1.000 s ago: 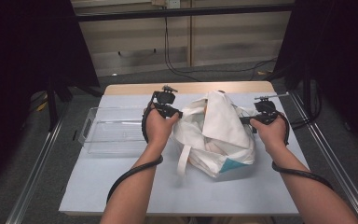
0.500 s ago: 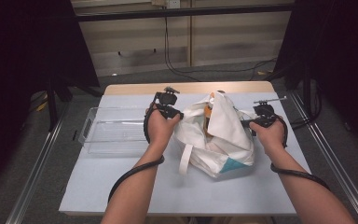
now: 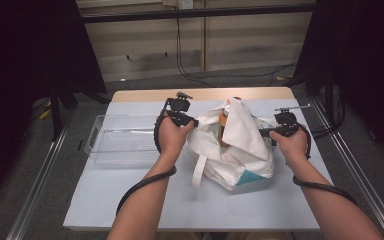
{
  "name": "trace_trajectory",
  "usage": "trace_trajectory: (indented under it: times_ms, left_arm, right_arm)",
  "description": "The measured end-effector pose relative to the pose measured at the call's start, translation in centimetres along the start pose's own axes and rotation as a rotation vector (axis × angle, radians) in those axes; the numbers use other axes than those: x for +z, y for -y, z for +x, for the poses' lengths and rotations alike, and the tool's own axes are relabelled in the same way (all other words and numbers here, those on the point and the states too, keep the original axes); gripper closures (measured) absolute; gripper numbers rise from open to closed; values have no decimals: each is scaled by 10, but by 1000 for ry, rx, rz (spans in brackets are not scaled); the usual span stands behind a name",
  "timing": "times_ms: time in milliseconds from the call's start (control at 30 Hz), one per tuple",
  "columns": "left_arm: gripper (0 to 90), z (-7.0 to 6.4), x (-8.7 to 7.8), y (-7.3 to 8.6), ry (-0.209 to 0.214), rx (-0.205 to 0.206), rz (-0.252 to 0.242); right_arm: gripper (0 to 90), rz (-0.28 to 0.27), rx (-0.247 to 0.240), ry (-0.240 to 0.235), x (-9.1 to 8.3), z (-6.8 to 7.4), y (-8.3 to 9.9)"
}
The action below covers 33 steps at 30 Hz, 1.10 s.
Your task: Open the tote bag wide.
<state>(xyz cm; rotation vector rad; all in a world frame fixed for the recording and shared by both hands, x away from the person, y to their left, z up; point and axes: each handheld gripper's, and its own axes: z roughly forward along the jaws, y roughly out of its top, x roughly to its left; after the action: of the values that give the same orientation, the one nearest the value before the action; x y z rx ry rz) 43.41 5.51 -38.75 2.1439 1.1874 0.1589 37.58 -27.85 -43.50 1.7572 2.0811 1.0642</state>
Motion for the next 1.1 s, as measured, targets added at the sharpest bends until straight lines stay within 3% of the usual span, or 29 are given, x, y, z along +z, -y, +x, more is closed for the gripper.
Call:
trace_trajectory:
  times_ms: [233,467,633,667,733,1100]
  left_arm:
    - [805,-4,-4,-4,6,5,-10]
    - [808,-6,-4,-8,9,14,-27]
    - [813,-5,-3,-11,9,17,-28]
    - [815,-3,-3,-12,18,14,-28]
    - [821,-3,-2,-13,12,14,-24]
    - [864,-7,8,-16,7,28,-23]
  right_arm:
    - [679,-34,-15,35,-12,3,-10]
    - [665,-85,-17,63,-17,4,-21]
    - [721,-86,-28,78,-11,6,-24]
    - [828,-84,-28,78,-8,4,-25]
    - [900,-67,-40,88,-5,2,-25]
    - [900,-21,-42,86,8,-5,-19]
